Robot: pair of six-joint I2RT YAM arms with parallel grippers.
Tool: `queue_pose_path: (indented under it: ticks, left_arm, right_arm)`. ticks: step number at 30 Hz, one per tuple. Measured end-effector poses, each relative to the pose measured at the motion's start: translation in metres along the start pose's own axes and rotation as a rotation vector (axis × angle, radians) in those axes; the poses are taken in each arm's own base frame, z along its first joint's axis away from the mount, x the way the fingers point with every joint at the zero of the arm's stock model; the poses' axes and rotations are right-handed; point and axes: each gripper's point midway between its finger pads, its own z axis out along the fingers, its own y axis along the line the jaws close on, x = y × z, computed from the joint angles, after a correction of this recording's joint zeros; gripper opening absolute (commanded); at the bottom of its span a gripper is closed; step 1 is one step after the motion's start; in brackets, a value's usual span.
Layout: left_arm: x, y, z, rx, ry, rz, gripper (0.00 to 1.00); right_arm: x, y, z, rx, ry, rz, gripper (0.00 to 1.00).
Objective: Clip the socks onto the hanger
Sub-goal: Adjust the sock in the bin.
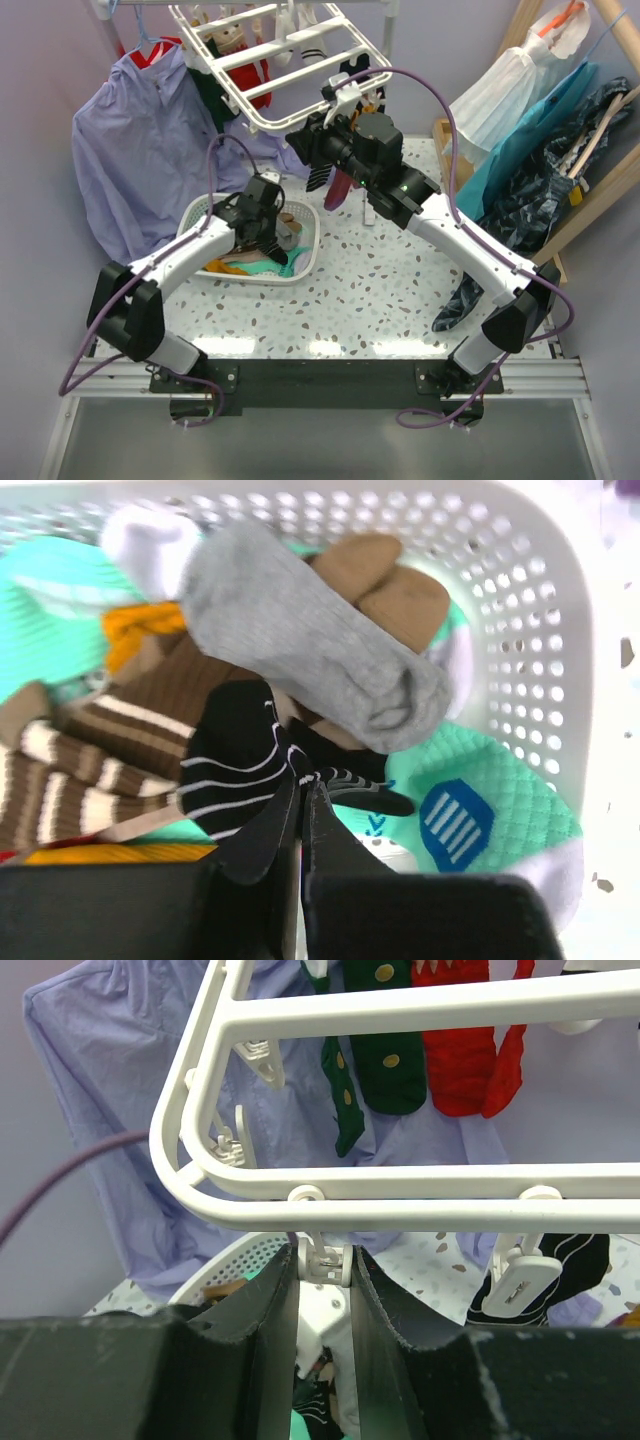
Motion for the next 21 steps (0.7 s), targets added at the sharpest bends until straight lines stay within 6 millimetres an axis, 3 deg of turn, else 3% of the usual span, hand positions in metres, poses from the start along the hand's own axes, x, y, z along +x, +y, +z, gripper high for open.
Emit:
queue_pose_path:
  ticks: [3,6,11,12,13,14,15,18,21]
  left_arm:
    - [-0.015,0.020,-0.009,-0.025,-0.040,-0.088,0.00]
    - [-0.027,0.052,-0.012,-0.081,-0.072,-0.210,0.00]
    - [-0.042,0.095,-0.022,-0.161,-0.143,-0.381,0.16]
    - [-0.042,0.101,-0.022,-0.178,-0.156,-0.408,0.24]
    - [-0.039,0.109,-0.021,-0.203,-0.160,-0.428,0.29]
    - [-0.035,0.116,-0.019,-0.227,-0.157,-0.444,0.41]
    - [-0.028,0.123,-0.015,-0.254,-0.146,-0.458,0.61]
    - [-0.004,0.142,-0.004,-0.344,-0.086,-0.461,0.67]
    - [0.006,0.155,0.001,-0.412,-0.050,-0.425,0.70]
  right_arm:
    - [0.000,0.000,0.000,0.000,0.000,0.000,0.00]
    - [0.000,0.000,0.000,0.000,0.000,0.000,0.00]
    - [0.000,0.000,0.000,0.000,-0.001,0.000,0.00]
    - [0.000,0.000,0.000,0.000,-0.001,0.000,0.00]
    - [0.000,0.000,0.000,-0.001,-0.001,0.000,0.00]
    - [0.000,0.000,0.000,-0.001,-0.001,0.000,0.00]
    - [0.000,0.000,0.000,-0.001,-0.001,0.000,0.00]
    - [0.000,0.000,0.000,-0.001,-0.001,0.000,0.00]
    - [0.000,0.000,0.000,-0.001,-0.001,0.001,0.00]
